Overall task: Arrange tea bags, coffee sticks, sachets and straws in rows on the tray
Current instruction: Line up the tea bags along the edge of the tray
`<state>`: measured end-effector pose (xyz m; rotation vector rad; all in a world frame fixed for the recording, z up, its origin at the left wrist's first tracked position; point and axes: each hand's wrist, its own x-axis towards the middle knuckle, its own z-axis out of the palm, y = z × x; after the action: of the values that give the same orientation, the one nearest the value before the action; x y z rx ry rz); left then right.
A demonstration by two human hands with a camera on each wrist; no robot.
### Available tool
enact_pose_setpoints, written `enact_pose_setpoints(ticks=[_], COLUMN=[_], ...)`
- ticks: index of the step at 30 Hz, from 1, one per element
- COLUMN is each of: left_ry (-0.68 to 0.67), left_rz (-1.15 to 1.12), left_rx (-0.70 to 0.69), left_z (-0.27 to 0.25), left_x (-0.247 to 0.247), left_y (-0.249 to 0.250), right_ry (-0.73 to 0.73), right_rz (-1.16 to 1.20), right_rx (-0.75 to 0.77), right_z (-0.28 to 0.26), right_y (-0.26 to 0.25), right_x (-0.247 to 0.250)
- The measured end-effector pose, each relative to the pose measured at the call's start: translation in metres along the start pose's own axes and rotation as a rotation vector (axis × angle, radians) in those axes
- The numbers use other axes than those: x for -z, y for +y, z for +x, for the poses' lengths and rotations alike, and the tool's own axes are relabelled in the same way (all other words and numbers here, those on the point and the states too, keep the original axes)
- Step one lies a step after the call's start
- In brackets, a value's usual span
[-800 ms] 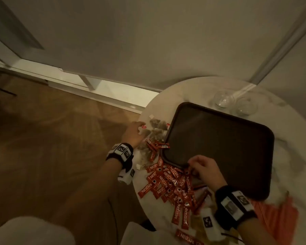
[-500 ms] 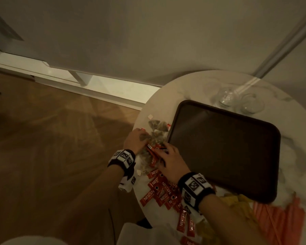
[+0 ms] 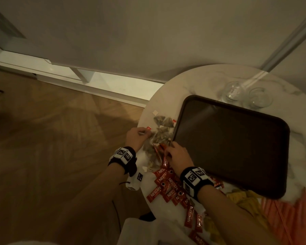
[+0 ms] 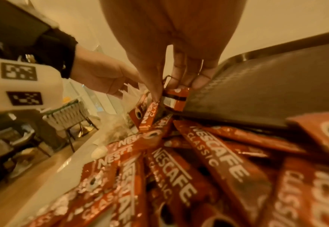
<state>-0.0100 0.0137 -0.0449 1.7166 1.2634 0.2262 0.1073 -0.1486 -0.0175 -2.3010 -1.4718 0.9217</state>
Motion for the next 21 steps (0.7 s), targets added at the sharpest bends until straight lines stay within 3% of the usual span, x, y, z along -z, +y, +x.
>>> enact_pose_setpoints(ticks=[7,14,17,21], left_ry=[-0.016,0.028,0.004,-0.166], left_rz=[-0.167,-0.359,-0.364,-0.341], left_rx=[0.076,0.032,-0.008,-0.140], left_z=[-0.007,-0.025,-0.039,-0.059], left_x=[0.005,0.017,0.020,0.014], left_y=[-0.002,0.022,0.040,0.068], right_ry=[0.195,0.025,0.041,0.175], right_rz=[0.359,0.211,0.214,0.589], right_rx=[-0.058,-0.177,-0.184,-0.236], right_z=[-0.062,-0.111,-0.115,-0.096], right_y=[0.016,0.038,0.037,0.028], right_x=[0.009,0.000,0.012,0.042])
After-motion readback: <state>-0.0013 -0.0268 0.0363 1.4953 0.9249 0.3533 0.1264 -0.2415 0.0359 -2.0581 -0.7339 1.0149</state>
